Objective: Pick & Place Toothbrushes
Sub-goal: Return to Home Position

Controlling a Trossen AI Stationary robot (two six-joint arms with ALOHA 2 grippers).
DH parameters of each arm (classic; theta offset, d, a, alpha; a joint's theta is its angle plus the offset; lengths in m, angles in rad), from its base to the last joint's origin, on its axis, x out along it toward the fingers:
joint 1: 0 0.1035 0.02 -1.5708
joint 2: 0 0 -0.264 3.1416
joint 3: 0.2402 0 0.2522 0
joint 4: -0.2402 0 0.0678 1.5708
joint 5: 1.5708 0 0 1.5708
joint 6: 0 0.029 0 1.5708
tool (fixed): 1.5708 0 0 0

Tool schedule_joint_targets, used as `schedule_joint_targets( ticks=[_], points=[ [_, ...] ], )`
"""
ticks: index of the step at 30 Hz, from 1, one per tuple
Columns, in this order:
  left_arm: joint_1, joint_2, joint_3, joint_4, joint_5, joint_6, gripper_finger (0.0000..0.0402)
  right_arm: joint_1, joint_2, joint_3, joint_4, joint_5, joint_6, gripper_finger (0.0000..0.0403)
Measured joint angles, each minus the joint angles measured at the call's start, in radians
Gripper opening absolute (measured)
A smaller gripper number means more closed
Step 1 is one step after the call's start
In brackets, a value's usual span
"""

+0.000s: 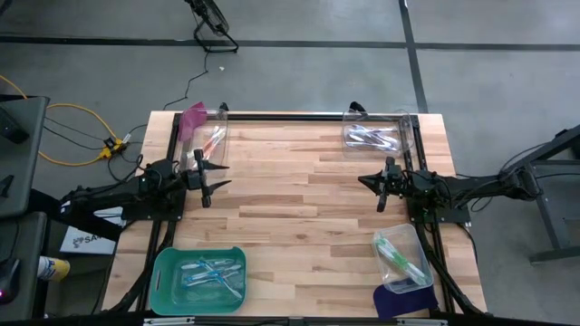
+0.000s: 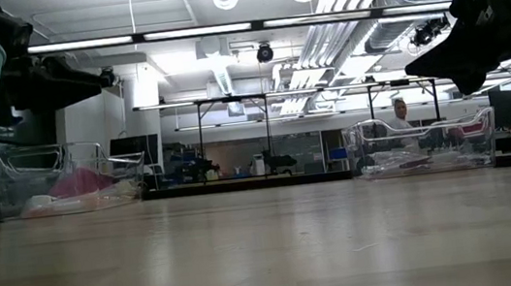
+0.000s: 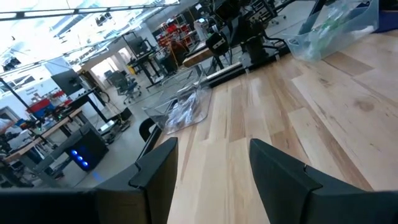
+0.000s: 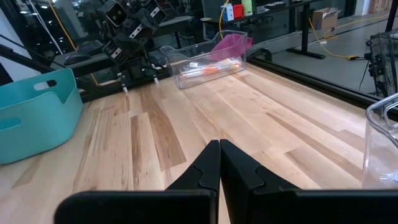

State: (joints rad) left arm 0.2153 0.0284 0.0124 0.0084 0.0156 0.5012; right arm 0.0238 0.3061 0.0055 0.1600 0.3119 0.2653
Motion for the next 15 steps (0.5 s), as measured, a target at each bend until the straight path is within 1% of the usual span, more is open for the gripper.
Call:
schedule_joint_targets(
  ticks=[11,15],
  points=[
    [0.000,0.003,0.000,0.000,-0.004,0.019,0.0193,0.000,0.000,0.000,0.000,0.000,0.000,0.0002],
    [0.000,0.019,0.000,-0.001,-0.004,0.091,0.0193,0.000,0.000,0.000,0.000,0.000,0.000,0.0002]
  ],
)
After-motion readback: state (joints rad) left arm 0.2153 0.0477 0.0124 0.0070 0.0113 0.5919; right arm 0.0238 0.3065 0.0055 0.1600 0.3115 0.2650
